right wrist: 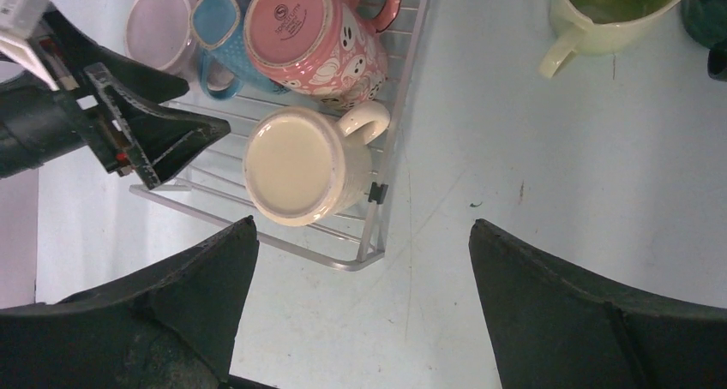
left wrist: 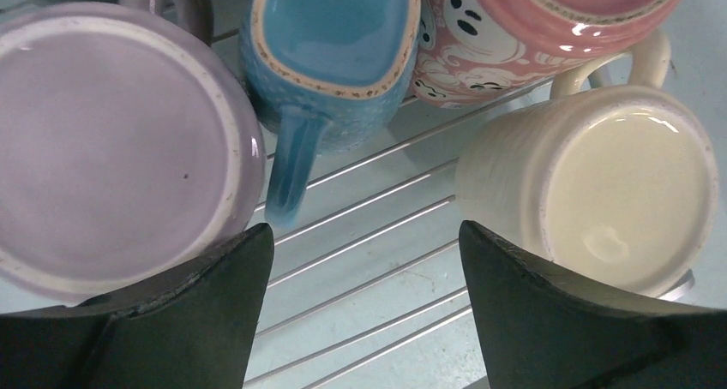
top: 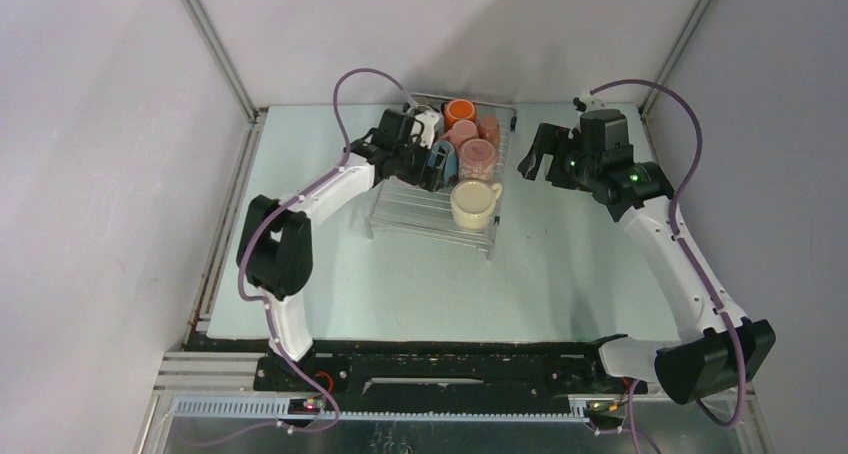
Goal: Unload the cups from the dish rack
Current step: Unload the cup from the dish rack.
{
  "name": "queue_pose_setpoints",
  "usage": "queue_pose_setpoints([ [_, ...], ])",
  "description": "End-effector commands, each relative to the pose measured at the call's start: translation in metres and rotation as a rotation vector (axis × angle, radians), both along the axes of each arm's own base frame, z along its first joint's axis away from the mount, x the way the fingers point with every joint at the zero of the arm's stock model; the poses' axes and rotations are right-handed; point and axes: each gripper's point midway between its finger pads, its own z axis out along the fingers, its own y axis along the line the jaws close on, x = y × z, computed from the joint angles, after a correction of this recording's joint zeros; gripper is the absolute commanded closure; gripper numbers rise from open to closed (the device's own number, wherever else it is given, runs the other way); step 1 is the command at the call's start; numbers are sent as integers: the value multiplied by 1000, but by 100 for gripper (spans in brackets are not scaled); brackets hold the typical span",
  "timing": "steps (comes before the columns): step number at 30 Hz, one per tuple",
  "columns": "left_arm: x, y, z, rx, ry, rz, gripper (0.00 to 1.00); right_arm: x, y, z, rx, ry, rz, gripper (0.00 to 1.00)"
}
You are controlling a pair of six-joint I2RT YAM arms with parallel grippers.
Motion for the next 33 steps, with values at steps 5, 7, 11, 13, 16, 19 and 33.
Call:
queue_pose_setpoints([
  [5, 22, 0, -9, 14, -57, 1, 12, -2, 5, 11, 23, -37, 4, 0],
  [7, 25, 2, -10, 24, -71, 17, 12, -1, 6, 11, 23, -38, 6, 0],
  [11, 28, 2, -15, 30, -70, 17, 12, -2, 8, 7, 23, -32, 12, 0],
  [13, 27, 0, -18, 28, -62, 9, 13, -1, 9, 5, 21, -27, 15, 0],
  [16, 24, -2, -21, 20, -50, -5, 15, -1, 10, 3, 20, -23, 17, 0],
  [19, 19, -5, -20, 11, -53, -17, 18, -1, 11, 2, 20, -21, 20, 0],
  [33, 1, -12, -8, -17, -92, -24, 41, 0, 20, -7, 20, -8, 31, 0],
])
